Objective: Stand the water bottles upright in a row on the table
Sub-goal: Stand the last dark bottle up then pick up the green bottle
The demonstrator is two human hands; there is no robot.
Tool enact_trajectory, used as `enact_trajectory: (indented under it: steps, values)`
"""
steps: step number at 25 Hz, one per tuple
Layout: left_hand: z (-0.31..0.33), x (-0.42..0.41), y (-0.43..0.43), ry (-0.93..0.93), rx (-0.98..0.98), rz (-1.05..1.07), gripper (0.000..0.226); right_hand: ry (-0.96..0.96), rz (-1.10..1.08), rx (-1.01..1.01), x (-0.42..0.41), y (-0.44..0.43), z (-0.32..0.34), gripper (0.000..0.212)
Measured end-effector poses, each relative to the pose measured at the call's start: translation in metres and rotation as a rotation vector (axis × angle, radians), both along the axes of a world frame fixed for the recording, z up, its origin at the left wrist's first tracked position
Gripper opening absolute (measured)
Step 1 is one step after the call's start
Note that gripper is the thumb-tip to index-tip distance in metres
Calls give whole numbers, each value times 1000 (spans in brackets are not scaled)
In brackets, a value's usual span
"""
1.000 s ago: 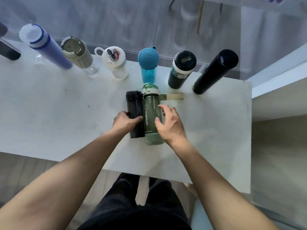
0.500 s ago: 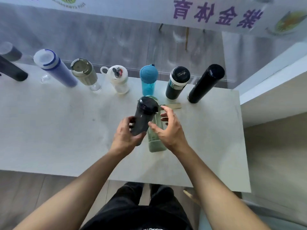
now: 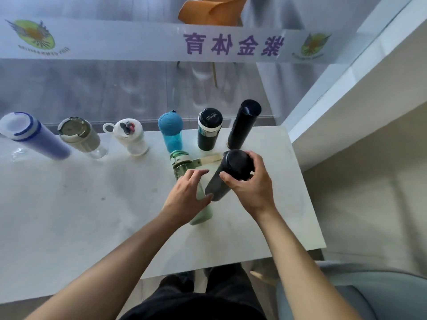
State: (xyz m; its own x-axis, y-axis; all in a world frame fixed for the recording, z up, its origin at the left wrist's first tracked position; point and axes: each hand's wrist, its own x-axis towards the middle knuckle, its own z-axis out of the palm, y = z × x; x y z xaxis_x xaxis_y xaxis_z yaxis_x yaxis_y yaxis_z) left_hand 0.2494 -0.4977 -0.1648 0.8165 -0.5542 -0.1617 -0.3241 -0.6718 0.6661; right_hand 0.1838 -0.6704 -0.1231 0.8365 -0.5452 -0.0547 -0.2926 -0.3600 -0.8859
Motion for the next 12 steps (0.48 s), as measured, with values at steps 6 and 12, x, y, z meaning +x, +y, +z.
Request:
enact_trajectory:
  steps: [6,12]
  values:
    - [-2,10,-36,-117,100,-113,46,131,-43,-152,-9,-67,-28,74]
    - [9,44,-97,-230,126,-89,47,167,-46,-162,24,-143,-47,80]
